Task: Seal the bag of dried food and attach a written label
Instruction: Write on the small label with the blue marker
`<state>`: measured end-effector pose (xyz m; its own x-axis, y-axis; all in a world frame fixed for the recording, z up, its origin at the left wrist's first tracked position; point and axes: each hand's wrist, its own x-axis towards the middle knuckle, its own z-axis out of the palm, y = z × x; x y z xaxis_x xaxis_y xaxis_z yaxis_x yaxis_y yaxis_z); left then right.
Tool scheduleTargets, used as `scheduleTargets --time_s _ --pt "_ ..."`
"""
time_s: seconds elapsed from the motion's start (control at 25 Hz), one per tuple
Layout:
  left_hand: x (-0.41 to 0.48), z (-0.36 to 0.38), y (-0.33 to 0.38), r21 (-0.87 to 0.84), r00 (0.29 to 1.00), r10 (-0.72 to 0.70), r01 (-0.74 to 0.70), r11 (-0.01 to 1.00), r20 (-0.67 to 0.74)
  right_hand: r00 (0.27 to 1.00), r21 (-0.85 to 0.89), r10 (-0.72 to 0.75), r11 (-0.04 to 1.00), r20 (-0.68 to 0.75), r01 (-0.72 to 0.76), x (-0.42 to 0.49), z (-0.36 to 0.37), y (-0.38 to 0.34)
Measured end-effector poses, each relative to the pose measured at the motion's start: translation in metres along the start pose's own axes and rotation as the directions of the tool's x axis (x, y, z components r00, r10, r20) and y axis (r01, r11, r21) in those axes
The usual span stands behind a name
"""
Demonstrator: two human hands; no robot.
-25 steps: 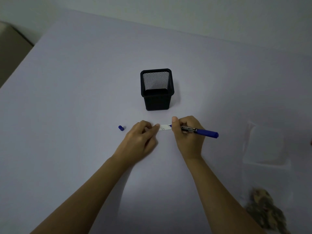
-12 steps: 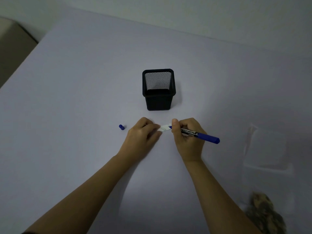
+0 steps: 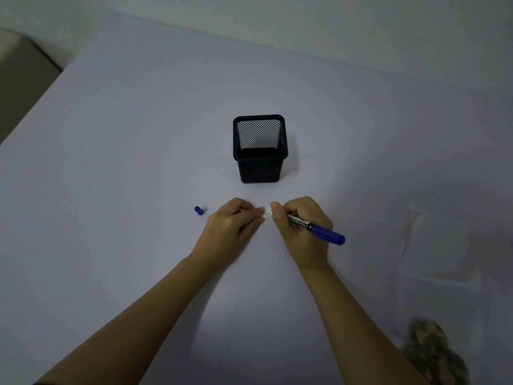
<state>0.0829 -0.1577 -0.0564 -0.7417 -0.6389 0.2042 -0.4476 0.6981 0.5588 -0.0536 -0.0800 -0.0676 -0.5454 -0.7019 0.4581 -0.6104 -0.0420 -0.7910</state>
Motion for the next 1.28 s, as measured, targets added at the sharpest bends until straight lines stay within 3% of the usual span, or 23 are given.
scheduleTargets --time_s 0.2,0.48,0.64,0.84,1.08,1.28 --pt "-0.009 0.001 -0.006 0.171 0.989 0.112 -0.126 0.977 0.093 1.0 -0.022 0.003 1.0 0.015 -0.002 0.0 0.003 0.002" --pt "-0.009 0.002 -0.005 0.19 0.987 0.125 -0.142 0.972 0.101 0.999 -0.067 -0.044 0.997 0.011 0.044 -0.001 0.005 0.005" --pt "-0.014 0.003 0.002 0.171 0.994 0.04 -0.056 0.984 0.097 0.994 -0.06 -0.106 0.993 0.002 0.106 -0.002 0.007 0.008" --pt "-0.004 0.0 0.011 -0.06 0.99 -0.144 0.144 0.988 0.006 0.995 0.001 -0.093 0.996 -0.035 0.094 -0.003 0.005 0.008" --pt "0.013 -0.006 0.02 -0.139 0.959 -0.276 0.282 0.949 0.06 0.999 0.015 0.033 0.999 -0.042 -0.033 0.002 0.001 -0.002" --pt "0.008 0.002 0.016 -0.062 0.98 -0.198 0.2 0.978 0.023 0.988 0.046 0.144 0.988 0.058 -0.147 0.0 0.001 0.0"
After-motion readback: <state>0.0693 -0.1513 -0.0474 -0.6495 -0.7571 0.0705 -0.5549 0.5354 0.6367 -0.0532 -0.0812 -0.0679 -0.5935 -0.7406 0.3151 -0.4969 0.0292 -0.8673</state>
